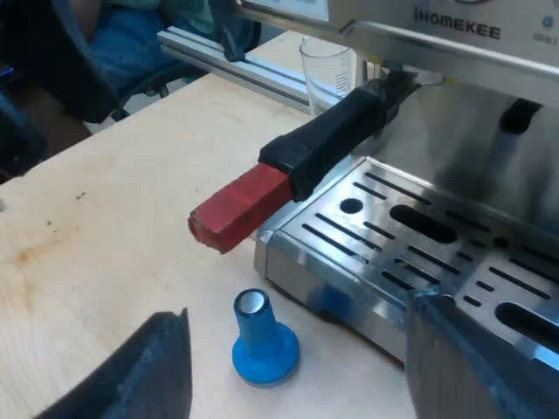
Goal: Put the handle in the coffee machine
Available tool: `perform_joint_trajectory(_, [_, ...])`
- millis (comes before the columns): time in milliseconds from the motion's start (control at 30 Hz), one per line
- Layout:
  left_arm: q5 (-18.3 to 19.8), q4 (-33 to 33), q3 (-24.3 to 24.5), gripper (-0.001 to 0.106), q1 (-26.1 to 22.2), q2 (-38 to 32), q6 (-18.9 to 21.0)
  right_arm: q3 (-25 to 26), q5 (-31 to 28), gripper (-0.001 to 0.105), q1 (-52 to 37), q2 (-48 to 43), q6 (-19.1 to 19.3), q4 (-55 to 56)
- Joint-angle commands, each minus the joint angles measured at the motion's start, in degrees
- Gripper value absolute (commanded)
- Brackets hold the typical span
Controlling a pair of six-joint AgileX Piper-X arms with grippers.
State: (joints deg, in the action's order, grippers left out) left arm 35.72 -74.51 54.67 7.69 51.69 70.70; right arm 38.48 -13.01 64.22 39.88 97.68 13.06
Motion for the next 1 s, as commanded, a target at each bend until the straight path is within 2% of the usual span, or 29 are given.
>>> perform_joint_trajectory(33, [1.1, -0.3, 0.1, 0.07, -0.1, -2.0, 3.4, 0.7, 0.0, 0.055, 0.0, -0.6, -0.4, -0.5])
perform_joint_trajectory(133, [1.0, -0.3, 0.1, 0.07, -0.1, -4.1, 4.8, 1.1, 0.0, 0.055, 0.0, -0.6, -2.6, 0.1])
perform_joint_trajectory(200, [0.8, 0.3, 0.1, 0.07, -0.1, -5.6, 5.8, 2.1, -0.5, 0.055, 0.0, -0.6, -2.6, 2.3])
perform_joint_trajectory(300, [-4.4, 2.8, 0.3, 0.07, -0.1, -7.8, 7.4, 5.4, -3.4, 0.055, 0.0, -0.6, -2.6, 9.8])
perform_joint_trajectory(367, [-9.9, 5.5, 0.6, 0.07, -0.1, -10.5, 7.5, 8.4, -6.1, 0.055, 0.0, -0.6, -2.6, 15.2])
perform_joint_trajectory(500, [-16.1, 9.5, 2.4, 0.07, -0.1, -13.3, 8.6, 13.1, -8.0, 0.055, -2.0, -0.6, -2.6, 22.2])
perform_joint_trajectory(533, [-18.7, 11.3, 3.5, 0.07, -0.1, -14.1, 9.4, 14.6, -6.5, 0.055, -4.0, -0.6, -3.1, 24.5])
perform_joint_trajectory(600, [-20.2, 13.8, 5.3, 0.07, -0.1, -15.0, 10.2, 16.5, -4.4, 0.055, -8.0, -0.6, -3.2, 27.3])
perform_joint_trajectory(700, [-20.3, 17.3, 8.1, 0.07, -0.1, -15.3, 10.4, 18.8, 1.2, 0.055, -16.2, -0.6, -3.2, 30.3])
perform_joint_trajectory(767, [-20.1, 19.5, 9.6, 0.07, -0.1, -15.3, 10.4, 20.2, 7.6, 0.055, -22.9, -0.6, -3.2, 32.1])
perform_joint_trajectory(933, [-20.1, 23.2, 9.9, 0.07, -0.1, -15.3, 10.2, 20.7, 14.8, 0.055, -31.5, -0.6, -3.2, 33.0])
perform_joint_trajectory(1000, [-20.1, 23.9, 9.9, 0.07, -0.1, -15.3, 10.2, 20.7, 19.1, 0.055, -37.6, -0.6, -3.2, 33.3])
